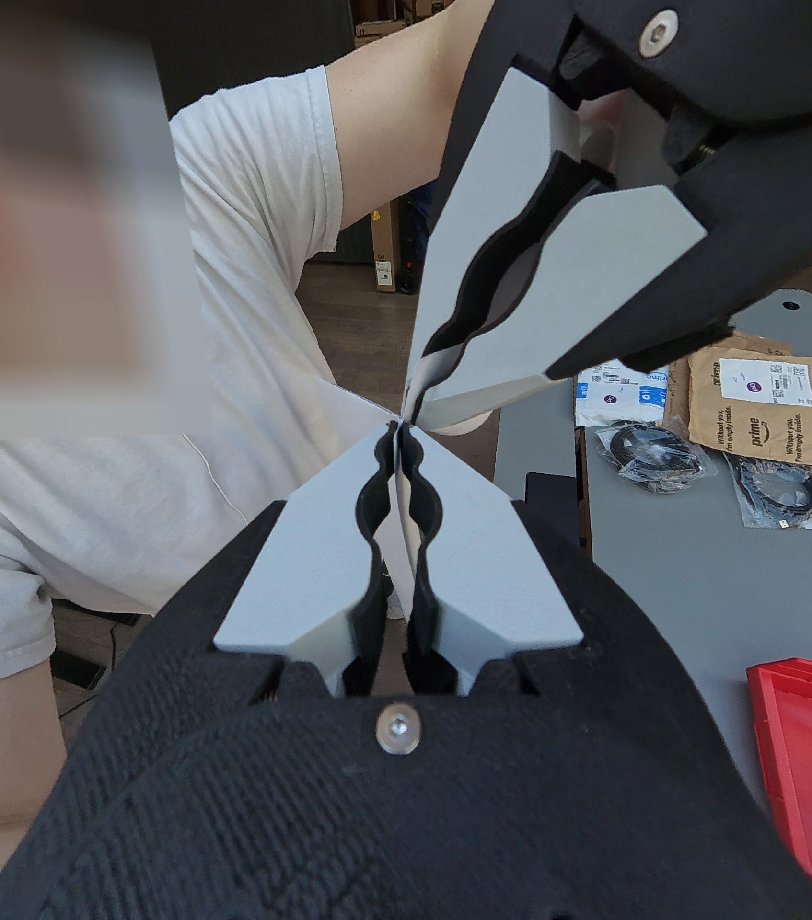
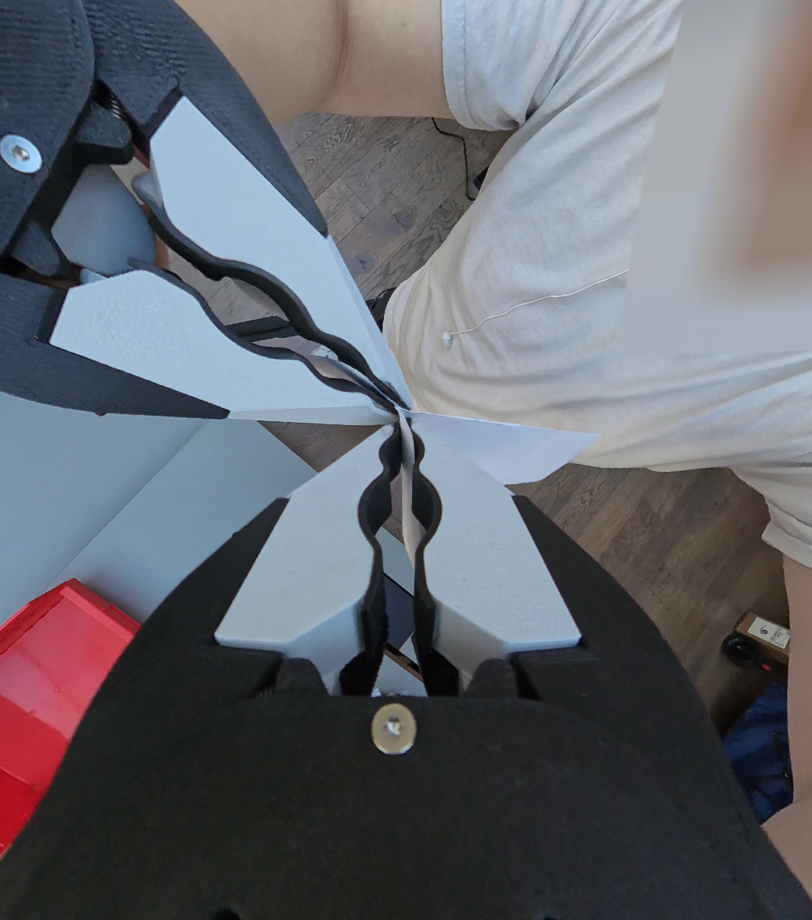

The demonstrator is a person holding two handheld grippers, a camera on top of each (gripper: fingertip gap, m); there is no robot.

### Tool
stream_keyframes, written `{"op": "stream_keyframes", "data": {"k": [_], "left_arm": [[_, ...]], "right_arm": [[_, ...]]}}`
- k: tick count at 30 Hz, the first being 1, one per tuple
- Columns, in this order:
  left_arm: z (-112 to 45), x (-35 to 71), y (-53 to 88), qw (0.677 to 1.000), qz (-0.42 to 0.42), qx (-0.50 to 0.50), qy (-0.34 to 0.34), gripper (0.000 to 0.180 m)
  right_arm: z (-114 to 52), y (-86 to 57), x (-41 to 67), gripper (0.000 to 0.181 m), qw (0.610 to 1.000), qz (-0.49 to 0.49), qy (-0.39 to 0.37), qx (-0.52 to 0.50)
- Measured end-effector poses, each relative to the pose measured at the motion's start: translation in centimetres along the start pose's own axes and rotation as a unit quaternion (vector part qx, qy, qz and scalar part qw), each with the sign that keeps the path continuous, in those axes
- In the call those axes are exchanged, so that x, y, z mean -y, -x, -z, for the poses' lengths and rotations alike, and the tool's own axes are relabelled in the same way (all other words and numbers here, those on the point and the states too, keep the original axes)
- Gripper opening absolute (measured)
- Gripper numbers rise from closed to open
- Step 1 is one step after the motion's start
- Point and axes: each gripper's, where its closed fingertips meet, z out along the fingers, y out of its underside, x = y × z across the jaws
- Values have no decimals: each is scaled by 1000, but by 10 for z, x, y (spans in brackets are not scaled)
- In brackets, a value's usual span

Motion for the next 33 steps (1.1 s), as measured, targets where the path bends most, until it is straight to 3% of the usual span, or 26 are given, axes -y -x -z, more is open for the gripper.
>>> {"op": "stream_keyframes", "data": {"k": [23,33], "left_arm": [[1,5,-28,987,41,-155,-28,0],[-7,4,-10,999,-20,-40,-30,0]], "right_arm": [[19,12,-17,0,994,32,-37,102],[8,0,-12,0,997,6,-8,83]]}}
